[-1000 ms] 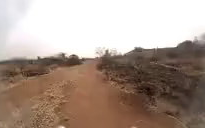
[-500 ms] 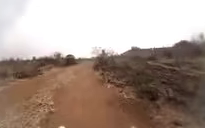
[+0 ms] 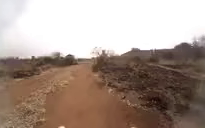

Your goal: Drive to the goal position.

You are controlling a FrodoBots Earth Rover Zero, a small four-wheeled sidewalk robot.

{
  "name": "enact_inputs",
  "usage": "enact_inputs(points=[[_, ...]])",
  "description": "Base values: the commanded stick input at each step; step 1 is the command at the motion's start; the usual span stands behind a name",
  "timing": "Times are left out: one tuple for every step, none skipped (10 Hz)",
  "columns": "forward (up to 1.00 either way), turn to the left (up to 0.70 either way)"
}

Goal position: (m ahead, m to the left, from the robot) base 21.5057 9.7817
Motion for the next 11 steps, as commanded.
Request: enact_inputs(points=[[0.5, 0.5], [0.5, 0.5], [0.5, 0.1], [0.5, 0.0], [0.5, 0.0], [0.5, 0.0], [0.5, 0.0], [0.5, 0.0], [0.5, 0.0], [0.5, 0.0], [0.5, 0.0]])
